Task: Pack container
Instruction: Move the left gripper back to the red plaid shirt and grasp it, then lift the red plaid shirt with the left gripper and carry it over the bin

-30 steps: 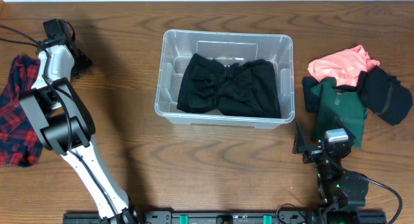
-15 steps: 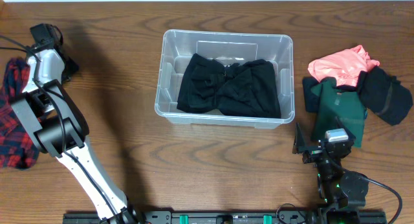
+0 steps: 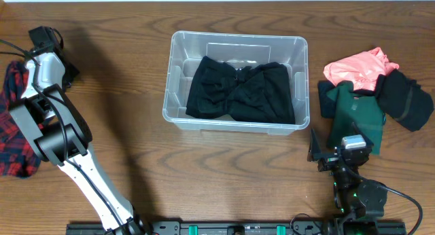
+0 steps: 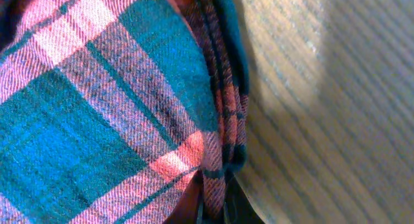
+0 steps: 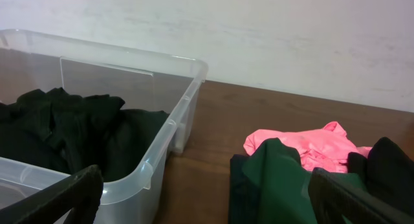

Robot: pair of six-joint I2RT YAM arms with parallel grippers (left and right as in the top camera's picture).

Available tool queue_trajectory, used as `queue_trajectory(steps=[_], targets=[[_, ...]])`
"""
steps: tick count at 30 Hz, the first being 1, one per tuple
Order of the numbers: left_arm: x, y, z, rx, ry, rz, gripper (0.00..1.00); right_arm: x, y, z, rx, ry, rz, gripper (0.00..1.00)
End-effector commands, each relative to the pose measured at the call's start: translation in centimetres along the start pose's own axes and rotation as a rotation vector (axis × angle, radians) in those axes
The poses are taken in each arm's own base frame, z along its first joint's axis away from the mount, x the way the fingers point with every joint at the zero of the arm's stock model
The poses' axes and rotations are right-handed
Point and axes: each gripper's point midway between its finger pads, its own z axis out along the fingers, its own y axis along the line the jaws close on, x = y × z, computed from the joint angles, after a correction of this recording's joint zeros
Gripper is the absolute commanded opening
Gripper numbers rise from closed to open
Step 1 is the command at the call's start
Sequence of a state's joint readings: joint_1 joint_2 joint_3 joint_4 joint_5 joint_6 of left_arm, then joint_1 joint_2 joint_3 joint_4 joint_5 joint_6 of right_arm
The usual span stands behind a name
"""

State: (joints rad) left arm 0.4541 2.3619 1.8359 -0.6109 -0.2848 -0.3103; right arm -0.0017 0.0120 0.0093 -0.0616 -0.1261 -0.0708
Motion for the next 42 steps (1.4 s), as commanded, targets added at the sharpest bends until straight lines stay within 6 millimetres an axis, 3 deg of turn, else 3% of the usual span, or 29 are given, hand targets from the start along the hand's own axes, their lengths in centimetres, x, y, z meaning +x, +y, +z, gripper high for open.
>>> queue_trajectory(steps=[1, 7, 10, 18, 21, 28, 36, 42], targets=[[1.0, -0.7, -0.9, 0.017, 0.040, 0.029, 0.06, 0.1, -0.2, 0.0, 0.009, 0.000, -0.013, 0.99], [-0.9, -2.9, -9.2, 0.217, 0.010, 0.024, 0.06, 0.1, -0.2, 0.0, 0.009, 0.000, -0.013, 0.99], [-1.9, -3.5, -14.7, 0.333, -0.032, 0.019, 0.06, 0.1, -0.2, 0.0, 0.009, 0.000, -0.013, 0.99], [-2.5, -3.2, -29.5, 0.588, -0.189, 0.035, 0.06, 0.1, -0.2, 0.0, 0.009, 0.000, -0.013, 0.99], [-2.2, -2.6, -34.0, 0.635, -0.265, 0.046, 0.06, 0.1, -0.2, 0.0, 0.009, 0.000, -0.013, 0.99], [-0.8, -2.3, -41.7, 0.737, -0.393, 0.087, 0.06, 0.1, -0.2, 0.0, 0.009, 0.000, -0.013, 0.99], [-0.8, -2.9, -47.5, 0.831, -0.493, 0.114, 0.06, 0.1, -0.2, 0.0, 0.009, 0.000, -0.013, 0.99], [-0.1, -4.3, -55.0, 0.999, -0.604, 0.166, 0.06, 0.1, -0.2, 0.0, 0.009, 0.000, -0.013, 0.99]])
